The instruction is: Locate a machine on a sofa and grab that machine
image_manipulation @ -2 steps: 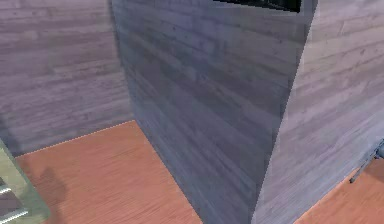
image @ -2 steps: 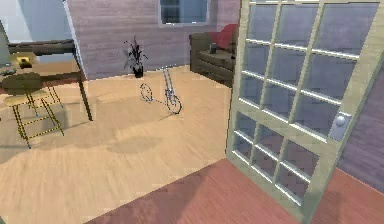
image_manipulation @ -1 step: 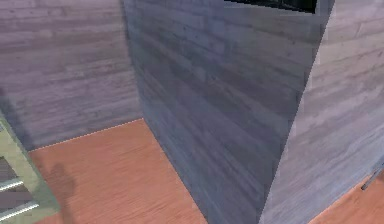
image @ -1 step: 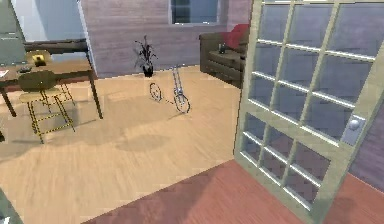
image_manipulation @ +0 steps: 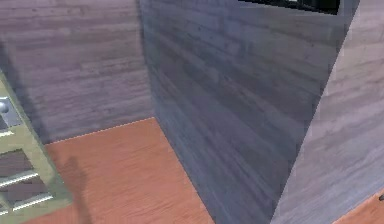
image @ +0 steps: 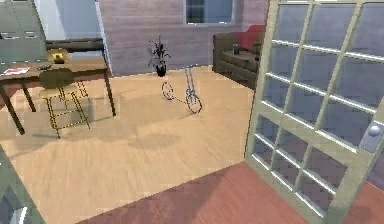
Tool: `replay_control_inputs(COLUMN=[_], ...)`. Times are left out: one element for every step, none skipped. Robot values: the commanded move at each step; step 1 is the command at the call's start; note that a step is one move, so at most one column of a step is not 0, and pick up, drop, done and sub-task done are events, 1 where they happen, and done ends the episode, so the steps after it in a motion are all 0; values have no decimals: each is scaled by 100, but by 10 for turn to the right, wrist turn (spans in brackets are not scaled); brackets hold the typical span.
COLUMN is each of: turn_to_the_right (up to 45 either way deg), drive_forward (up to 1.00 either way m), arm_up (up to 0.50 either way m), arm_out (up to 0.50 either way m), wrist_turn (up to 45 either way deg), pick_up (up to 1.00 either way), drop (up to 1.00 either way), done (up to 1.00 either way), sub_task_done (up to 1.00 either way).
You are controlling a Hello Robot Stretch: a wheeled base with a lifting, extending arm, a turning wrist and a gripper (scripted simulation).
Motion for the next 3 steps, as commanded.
replay_control_inputs(turn_to_the_right=[0, 0, 60], drive_forward=[100, 65, 0], arm_up=[0, 0, 0], arm_out=[0, 0, 0], wrist_turn=[0, 0, 0], pick_up=[0, 0, 0], drop=[0, 0, 0], done=[0, 0, 0], sub_task_done=[0, 0, 0])
